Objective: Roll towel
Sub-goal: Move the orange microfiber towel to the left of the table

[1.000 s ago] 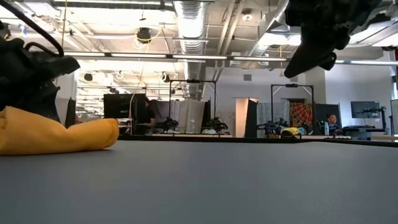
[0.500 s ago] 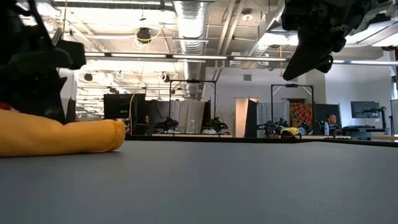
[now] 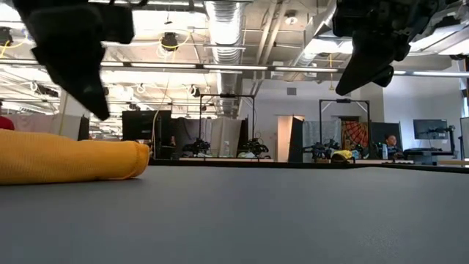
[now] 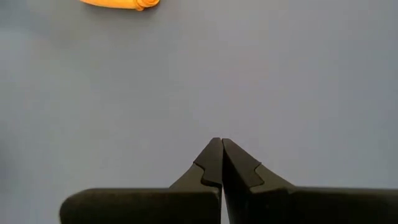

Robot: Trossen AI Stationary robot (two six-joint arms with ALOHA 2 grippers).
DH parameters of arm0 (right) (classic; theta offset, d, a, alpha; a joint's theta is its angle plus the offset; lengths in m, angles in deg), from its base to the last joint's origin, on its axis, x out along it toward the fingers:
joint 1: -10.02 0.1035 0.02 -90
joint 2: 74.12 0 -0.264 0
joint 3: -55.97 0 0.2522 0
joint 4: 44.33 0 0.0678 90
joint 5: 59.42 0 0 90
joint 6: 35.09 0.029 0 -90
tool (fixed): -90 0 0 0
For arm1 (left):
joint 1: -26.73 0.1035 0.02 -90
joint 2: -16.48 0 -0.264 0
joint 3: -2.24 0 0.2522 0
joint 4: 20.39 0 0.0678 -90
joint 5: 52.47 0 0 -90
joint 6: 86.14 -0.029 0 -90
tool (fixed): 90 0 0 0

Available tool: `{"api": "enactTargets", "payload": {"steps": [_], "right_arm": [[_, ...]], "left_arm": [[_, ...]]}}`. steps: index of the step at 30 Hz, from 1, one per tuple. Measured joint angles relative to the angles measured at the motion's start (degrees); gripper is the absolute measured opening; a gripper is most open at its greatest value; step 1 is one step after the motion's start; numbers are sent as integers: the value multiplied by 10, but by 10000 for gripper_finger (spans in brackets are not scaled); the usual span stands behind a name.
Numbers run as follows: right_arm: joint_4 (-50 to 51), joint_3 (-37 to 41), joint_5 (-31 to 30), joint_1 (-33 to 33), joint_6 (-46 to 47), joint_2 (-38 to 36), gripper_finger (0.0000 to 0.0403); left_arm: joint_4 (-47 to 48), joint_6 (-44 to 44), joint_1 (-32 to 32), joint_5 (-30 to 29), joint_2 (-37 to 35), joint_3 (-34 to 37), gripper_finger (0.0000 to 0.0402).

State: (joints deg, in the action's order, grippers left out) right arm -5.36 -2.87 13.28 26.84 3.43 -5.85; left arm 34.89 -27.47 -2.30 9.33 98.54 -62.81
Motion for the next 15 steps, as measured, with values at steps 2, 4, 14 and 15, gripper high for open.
{"api": "enactTargets", "payload": {"steps": [2, 4, 14, 15], "right_arm": [[0, 0, 0, 0, 0, 0, 23], [0, 0, 0, 0, 0, 0, 23], [3, 0, 13, 4, 9, 0, 24], [5, 0, 15, 4, 11, 0, 24]], "left_arm": [[-42, -24, 5, 7, 2, 0, 146], [-81, -55, 9, 20, 6, 0, 146], [-167, -202, 82, 175, 81, -28, 130], [-166, -214, 87, 192, 91, -34, 123]]}}
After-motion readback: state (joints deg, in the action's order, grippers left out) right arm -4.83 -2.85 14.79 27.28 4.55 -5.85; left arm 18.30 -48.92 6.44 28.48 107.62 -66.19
